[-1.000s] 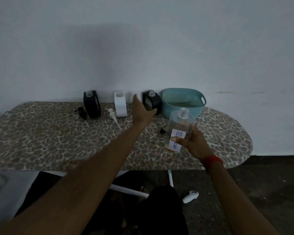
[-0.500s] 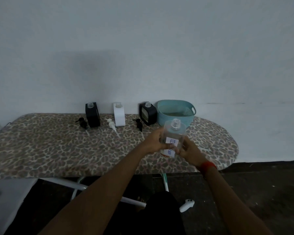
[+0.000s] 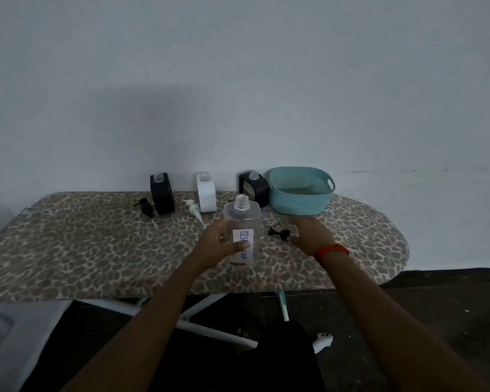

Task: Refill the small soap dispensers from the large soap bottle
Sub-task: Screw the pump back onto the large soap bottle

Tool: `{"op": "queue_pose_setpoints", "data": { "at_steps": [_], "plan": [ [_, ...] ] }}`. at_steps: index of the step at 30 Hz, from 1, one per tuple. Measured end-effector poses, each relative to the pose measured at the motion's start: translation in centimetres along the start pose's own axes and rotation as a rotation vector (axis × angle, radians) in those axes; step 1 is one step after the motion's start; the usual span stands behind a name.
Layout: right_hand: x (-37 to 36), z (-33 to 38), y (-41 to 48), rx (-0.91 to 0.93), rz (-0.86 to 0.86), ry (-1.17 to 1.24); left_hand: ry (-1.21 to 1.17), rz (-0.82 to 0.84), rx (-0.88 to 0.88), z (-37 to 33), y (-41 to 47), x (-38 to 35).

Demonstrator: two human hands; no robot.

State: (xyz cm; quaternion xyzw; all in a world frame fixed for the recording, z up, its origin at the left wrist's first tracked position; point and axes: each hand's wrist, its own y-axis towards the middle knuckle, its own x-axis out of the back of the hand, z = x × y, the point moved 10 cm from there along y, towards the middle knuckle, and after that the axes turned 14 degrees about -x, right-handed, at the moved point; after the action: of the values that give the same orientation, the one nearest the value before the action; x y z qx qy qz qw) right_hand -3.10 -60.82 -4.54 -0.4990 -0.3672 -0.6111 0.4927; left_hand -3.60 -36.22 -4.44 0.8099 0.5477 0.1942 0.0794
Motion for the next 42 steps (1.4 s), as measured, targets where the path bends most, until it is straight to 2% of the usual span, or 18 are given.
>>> {"op": "queue_pose_setpoints", "data": {
  "at_steps": [4, 7, 9, 13, 17, 21, 24, 31, 38, 42],
  "plan": [
    [-2.5, 1.9, 0.8, -0.022, 0.034, -0.221, -0.036, 0.02, 0.043, 1.8, -1.8, -0.8],
    [-2.5, 1.9, 0.4, -0.021, -0.016, -0.248, -0.052, -0.007, 0.062, 3.1, -2.5, -0.9],
    [-0.5, 2.3, -0.1, -0.008, -0.079, -0.17, -0.006, 0.0, 0.04, 3.5, -2.4, -0.9],
    [9.4, 4.2, -2.4, 0.074, -0.337, 0.392, 0.042, 0.017, 0.031, 3.9, -2.2, -0.8],
    [20.9, 6.8, -7.2, 0.273, -0.557, 0.95, 0.034, 0.0, 0.049, 4.2, -2.7, -0.9],
    [26.5, 8.8, -10.6, 0.426, -0.578, 1.238, 0.078, 0.01, 0.064, 4.4, -3.0, -1.1],
    [27.1, 10.4, -11.7, 0.473, -0.555, 1.269, 0.093, 0.004, 0.066, 4.3, -3.0, -1.1],
    [25.1, 12.0, -12.1, 0.409, -0.542, 1.223, 0.117, 0.004, 0.081, 4.5, -3.1, -1.0],
    [27.1, 12.1, -13.3, 0.487, -0.573, 1.233, 0.15, 0.019, 0.084, 4.3, -3.0, -0.9],
    [25.6, 12.8, -12.7, 0.469, -0.559, 1.187, 0.142, 0.007, 0.071, 4.2, -3.0, -0.9]
  ]
}}
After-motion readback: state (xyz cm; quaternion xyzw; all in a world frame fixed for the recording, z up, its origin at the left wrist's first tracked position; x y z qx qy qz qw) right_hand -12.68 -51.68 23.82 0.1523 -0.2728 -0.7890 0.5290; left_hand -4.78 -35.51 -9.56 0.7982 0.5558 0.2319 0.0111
